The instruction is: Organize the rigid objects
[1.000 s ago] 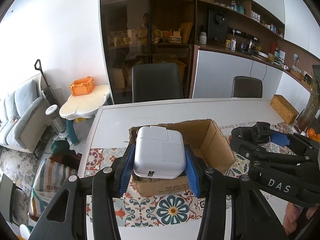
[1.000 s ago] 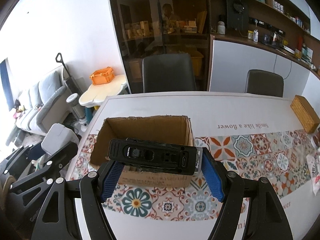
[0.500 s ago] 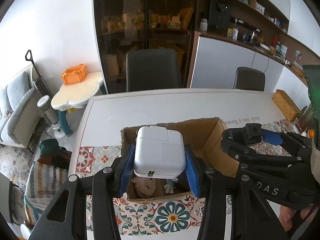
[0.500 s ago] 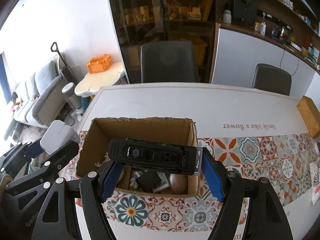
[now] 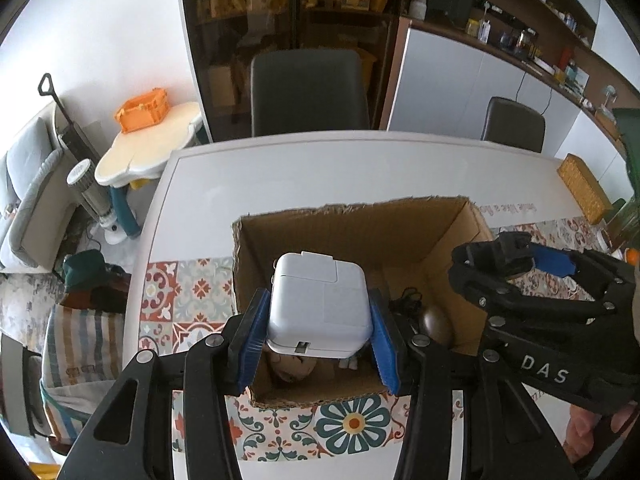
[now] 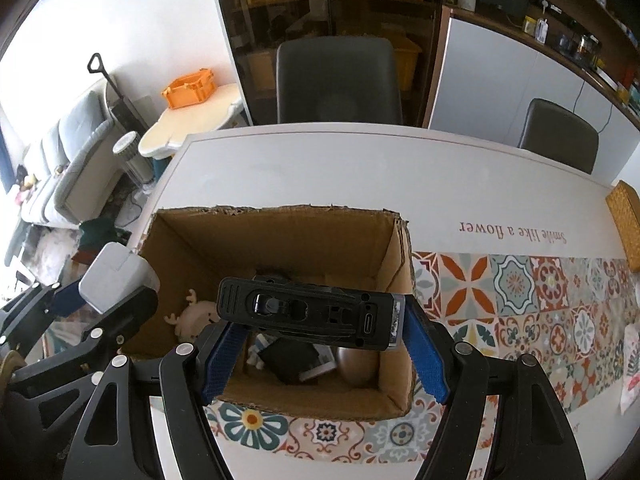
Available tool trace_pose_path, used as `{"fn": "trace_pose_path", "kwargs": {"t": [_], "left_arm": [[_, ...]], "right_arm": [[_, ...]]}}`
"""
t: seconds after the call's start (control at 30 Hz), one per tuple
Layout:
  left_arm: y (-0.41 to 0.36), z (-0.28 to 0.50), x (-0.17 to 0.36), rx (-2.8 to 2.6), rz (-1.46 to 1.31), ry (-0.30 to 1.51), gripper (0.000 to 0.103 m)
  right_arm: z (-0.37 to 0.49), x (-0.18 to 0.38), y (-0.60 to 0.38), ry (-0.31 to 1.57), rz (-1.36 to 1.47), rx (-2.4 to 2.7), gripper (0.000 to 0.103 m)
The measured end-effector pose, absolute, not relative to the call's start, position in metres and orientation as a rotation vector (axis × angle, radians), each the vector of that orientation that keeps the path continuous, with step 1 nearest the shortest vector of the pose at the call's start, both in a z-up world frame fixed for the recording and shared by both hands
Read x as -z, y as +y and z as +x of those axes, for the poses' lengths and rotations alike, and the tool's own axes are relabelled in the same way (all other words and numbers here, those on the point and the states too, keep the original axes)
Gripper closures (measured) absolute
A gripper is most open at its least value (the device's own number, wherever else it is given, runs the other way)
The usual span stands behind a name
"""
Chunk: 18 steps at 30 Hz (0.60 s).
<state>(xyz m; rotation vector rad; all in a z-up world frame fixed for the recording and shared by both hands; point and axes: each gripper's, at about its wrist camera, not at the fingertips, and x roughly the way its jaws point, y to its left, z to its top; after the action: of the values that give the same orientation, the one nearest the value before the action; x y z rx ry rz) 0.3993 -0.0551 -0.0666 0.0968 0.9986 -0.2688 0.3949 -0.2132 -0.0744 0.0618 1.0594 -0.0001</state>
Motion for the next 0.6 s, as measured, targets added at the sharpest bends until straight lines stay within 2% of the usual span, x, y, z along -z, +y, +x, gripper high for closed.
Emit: {"fn": "trace_pose_path", "kwargs": {"t": [0.1,0.17,0.6], "left_arm": [[-0.052,0.398,0.068,0.256,0.092,0.994,0.055],[-0.049,0.397,0.066,0.247,0.093,0.988,0.046],[-0.018,0.382,0.041,0.095,0.099,0.898,0.021]], "right_arm": [[0.396,0.075,-0.213,1.069,0.054,0.008,0.029],[0.396,0.075,-0.213,1.072,0.052,0.011,0.029],[0.402,0.078,-0.212,1.102,0.062,0.024,0.029]]}}
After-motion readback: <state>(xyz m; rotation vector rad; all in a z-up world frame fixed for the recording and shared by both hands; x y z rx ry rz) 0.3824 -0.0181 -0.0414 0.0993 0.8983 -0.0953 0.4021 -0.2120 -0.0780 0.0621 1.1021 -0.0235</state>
